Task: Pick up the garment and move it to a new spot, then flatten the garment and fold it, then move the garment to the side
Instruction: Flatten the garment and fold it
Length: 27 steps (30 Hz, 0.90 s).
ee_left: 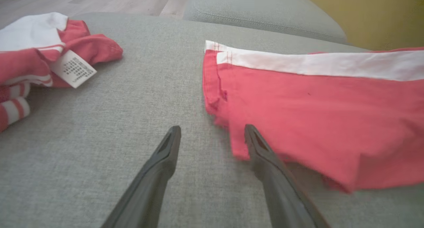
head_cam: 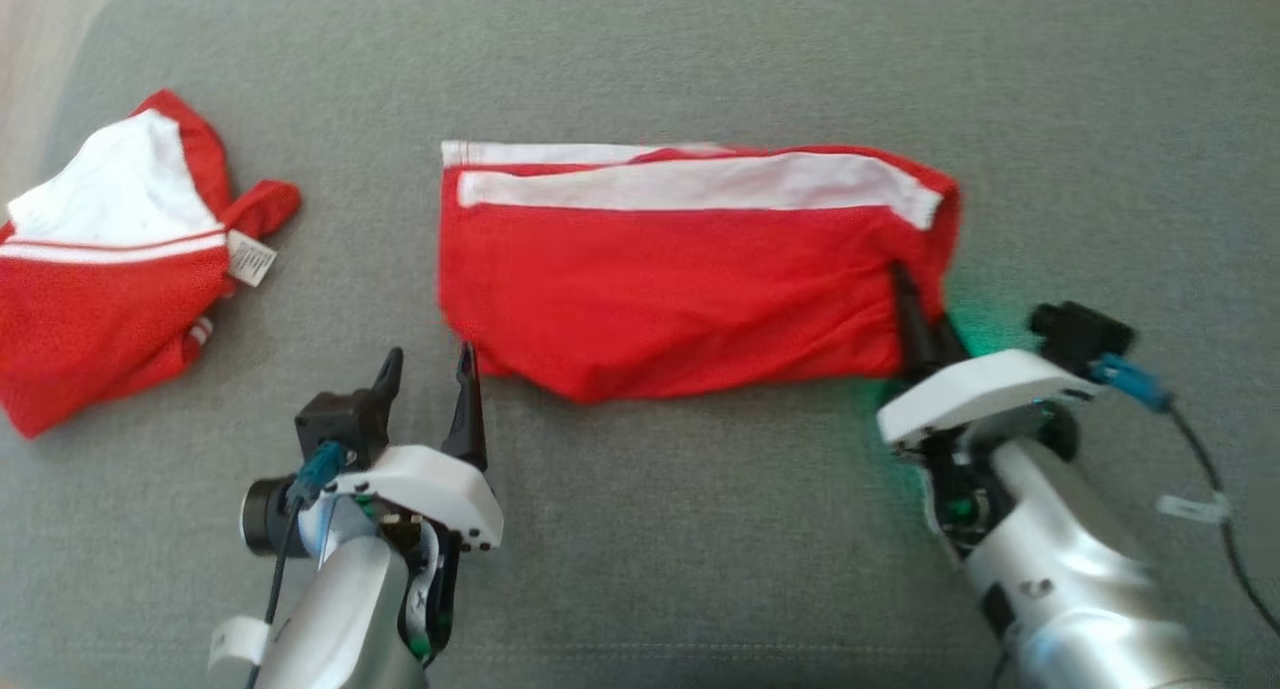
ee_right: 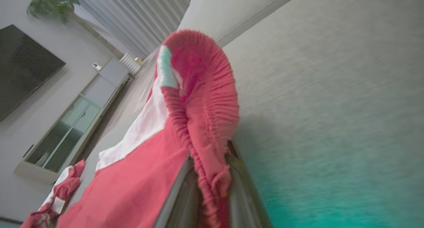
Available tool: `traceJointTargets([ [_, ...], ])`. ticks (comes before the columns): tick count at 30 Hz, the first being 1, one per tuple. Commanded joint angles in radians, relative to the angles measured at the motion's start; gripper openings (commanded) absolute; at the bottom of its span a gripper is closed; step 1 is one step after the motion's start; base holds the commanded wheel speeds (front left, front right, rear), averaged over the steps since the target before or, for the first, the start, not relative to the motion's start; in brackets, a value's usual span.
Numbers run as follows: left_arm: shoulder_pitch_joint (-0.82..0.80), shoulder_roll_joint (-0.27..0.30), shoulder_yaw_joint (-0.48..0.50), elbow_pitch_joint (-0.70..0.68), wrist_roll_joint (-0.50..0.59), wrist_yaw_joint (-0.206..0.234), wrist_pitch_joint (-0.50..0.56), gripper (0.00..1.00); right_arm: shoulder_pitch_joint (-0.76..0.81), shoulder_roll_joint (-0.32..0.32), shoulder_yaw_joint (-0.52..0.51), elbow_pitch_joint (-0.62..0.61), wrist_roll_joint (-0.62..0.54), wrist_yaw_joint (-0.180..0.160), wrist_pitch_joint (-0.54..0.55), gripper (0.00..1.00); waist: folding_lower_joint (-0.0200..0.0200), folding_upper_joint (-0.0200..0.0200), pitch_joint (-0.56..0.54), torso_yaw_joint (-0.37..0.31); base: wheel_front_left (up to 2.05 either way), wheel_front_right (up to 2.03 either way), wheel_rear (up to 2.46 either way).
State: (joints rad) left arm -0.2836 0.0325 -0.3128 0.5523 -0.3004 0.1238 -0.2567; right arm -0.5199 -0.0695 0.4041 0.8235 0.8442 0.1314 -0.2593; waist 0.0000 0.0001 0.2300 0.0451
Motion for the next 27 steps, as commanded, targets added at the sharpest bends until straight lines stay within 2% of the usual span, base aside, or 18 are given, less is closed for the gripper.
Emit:
traceJointTargets([
  [1, 0.003, 0.018, 0.029, -0.032, 0.009, 0.004, -0.005, 1.0, 0.019, -0.015, -0.01, -0.022, 0.01, -0.001, -0.002, 0.0, 0.0, -0.0001, -0.011, -0.014, 0.0, 0.0, 0.0],
  [6, 0.014, 0.018, 0.018, -0.035, 0.002, 0.004, -0.005, 1.0, 0.023, -0.087, -0.053, -0.057, 0.012, -0.001, -0.002, 0.0, 0.0, -0.0001, -0.028, -0.034, 0.0, 0.0, 0.0],
  [12, 0.018, 0.018, -0.006, -0.032, -0.011, 0.003, -0.005, 1.0, 0.008, -0.098, 0.018, -0.132, 0.044, -0.001, 0.012, 0.0, 0.0, -0.0001, -0.041, -0.022, 0.0, 0.0, 0.0],
  [19, 0.02, 0.018, -0.052, -0.019, -0.03, 0.012, -0.005, 1.0, -0.012, -0.059, 0.149, -0.248, 0.106, -0.001, 0.082, 0.0, 0.0, -0.0001, -0.052, 0.068, 0.0, 0.0, 0.0],
  [23, 0.023, 0.018, -0.084, -0.02, -0.044, 0.017, -0.005, 1.0, -0.041, -0.033, 0.211, -0.221, 0.087, -0.001, 0.091, 0.0, 0.0, -0.0001, -0.055, 0.157, 0.0, 0.0, 0.0],
  [24, 0.025, 0.018, -0.089, -0.021, -0.048, 0.019, -0.005, 1.0, -0.049, -0.026, 0.218, -0.205, 0.081, -0.001, 0.089, 0.04, 0.0, -0.0001, -0.055, 0.173, 0.0, 0.0, 0.0],
  [25, 0.026, 0.018, -0.093, -0.022, -0.05, 0.021, -0.005, 1.0, -0.059, -0.019, 0.224, -0.185, 0.074, -0.001, 0.086, 0.36, 0.0, -0.0001, -0.055, 0.188, 0.0, 0.0, 0.0],
  [26, 0.028, 0.018, -0.098, -0.022, -0.051, 0.022, -0.005, 1.0, -0.071, -0.012, 0.229, -0.164, 0.065, -0.001, 0.081, 0.74, 0.0, -0.0001, -0.055, 0.202, 0.0, 0.0, 0.0],
  [27, 0.03, 0.018, -0.101, -0.022, -0.053, 0.022, -0.005, 1.0, -0.082, -0.005, 0.237, -0.144, 0.058, -0.001, 0.079, 1.0, 0.0, -0.0001, -0.054, 0.215, 0.0, 0.0, 0.0],
])
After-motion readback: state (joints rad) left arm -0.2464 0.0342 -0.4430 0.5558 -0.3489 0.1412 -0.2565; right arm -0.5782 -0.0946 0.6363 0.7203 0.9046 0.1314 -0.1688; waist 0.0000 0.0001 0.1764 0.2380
